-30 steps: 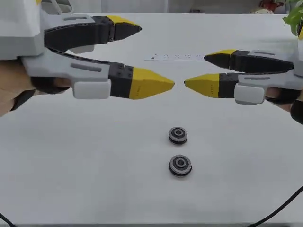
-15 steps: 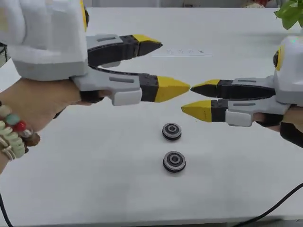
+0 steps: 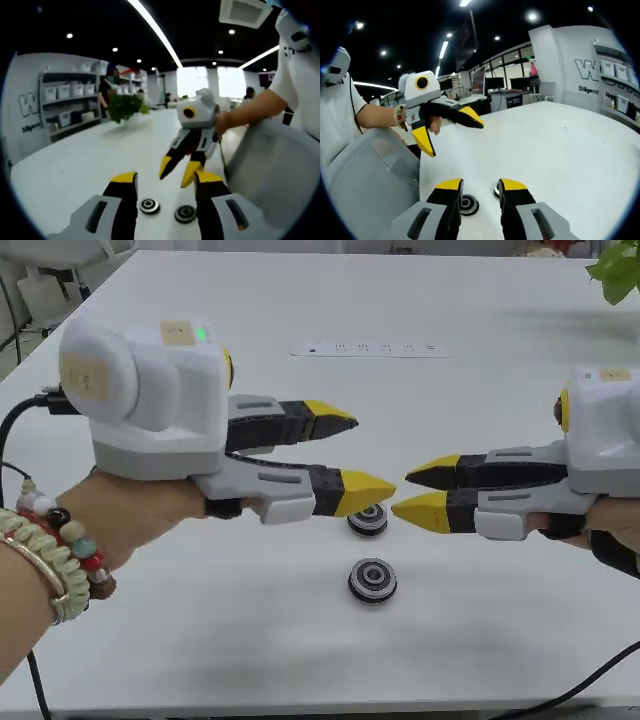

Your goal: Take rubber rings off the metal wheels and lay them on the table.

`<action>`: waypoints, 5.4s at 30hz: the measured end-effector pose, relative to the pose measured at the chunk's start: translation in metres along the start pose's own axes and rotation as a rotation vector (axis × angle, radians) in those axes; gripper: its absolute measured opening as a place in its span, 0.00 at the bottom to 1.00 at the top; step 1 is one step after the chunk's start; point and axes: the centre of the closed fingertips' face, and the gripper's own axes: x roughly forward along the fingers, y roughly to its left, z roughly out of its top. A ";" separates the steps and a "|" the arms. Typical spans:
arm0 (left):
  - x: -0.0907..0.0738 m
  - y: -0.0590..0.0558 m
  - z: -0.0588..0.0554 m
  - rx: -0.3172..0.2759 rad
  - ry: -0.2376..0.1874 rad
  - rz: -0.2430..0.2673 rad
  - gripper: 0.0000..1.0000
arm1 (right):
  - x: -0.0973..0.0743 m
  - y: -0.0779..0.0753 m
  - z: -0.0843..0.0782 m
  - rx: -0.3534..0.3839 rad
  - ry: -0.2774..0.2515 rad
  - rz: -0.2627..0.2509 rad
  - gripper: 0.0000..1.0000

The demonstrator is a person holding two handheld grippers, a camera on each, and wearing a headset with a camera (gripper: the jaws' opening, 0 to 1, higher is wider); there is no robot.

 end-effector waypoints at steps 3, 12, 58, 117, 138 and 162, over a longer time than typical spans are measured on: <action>0.003 -0.007 -0.016 0.026 0.064 -0.023 0.43 | 0.005 0.005 -0.016 0.008 0.072 0.020 0.26; 0.015 -0.025 -0.042 0.024 0.123 -0.079 0.36 | 0.012 0.015 -0.040 0.006 0.165 0.063 0.25; 0.032 -0.035 -0.104 0.033 0.211 -0.080 0.15 | 0.023 0.019 -0.075 -0.031 0.297 0.104 0.23; 0.030 -0.032 -0.104 0.004 0.166 -0.073 0.15 | 0.022 0.016 -0.077 -0.110 0.335 0.080 0.03; 0.030 -0.032 -0.104 -0.002 0.162 -0.065 0.15 | 0.019 0.006 -0.066 0.435 0.262 0.024 0.00; 0.030 -0.031 -0.104 -0.010 0.147 -0.073 0.15 | 0.021 0.023 -0.055 0.572 0.220 0.071 0.00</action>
